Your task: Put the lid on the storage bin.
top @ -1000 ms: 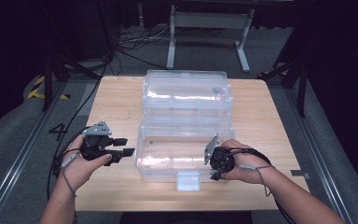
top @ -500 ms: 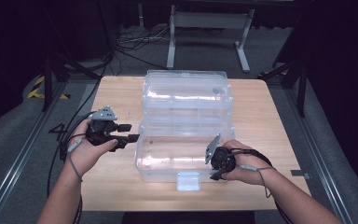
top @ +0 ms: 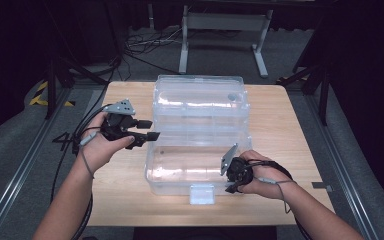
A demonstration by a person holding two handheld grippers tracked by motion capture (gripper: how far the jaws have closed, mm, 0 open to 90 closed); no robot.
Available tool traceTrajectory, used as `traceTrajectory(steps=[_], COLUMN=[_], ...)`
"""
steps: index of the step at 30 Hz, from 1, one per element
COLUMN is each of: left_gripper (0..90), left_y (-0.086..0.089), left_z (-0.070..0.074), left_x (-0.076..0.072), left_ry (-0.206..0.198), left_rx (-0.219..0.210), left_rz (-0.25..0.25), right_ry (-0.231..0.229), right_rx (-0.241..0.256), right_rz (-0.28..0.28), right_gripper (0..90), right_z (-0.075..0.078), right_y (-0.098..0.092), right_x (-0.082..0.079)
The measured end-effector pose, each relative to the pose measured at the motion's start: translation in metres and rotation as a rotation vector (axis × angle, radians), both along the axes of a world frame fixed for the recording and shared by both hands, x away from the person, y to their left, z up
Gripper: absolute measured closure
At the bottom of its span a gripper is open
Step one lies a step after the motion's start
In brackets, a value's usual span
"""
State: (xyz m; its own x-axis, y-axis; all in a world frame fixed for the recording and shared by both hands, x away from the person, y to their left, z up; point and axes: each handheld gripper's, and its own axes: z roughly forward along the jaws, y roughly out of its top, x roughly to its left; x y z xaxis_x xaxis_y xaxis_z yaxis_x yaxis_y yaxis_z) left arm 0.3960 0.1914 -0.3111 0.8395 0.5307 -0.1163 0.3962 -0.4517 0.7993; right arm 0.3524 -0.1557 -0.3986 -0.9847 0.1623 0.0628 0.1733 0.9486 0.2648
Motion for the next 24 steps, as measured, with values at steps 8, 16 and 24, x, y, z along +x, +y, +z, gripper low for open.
traceTrajectory(steps=[8, 16, 24], left_gripper=[48.3, 49.0, 49.6], left_y=[-0.018, -0.032, -0.051], left_z=[0.009, 0.016, 0.021], left_x=[0.016, 0.034, 0.05], left_ry=[-0.014, -0.031, -0.028], left_rx=[0.017, 0.038, 0.041], left_rz=[-0.046, -0.072, -0.123], right_ry=[-0.001, -0.002, -0.008], right_rx=[0.002, 0.0, 0.005], right_rz=[-0.019, -0.027, -0.026], right_gripper=[79.7, 79.7, 79.7], right_z=[0.0, 0.001, 0.0], right_y=[0.0, -0.001, -0.001], right_x=[-0.002, -0.002, -0.002])
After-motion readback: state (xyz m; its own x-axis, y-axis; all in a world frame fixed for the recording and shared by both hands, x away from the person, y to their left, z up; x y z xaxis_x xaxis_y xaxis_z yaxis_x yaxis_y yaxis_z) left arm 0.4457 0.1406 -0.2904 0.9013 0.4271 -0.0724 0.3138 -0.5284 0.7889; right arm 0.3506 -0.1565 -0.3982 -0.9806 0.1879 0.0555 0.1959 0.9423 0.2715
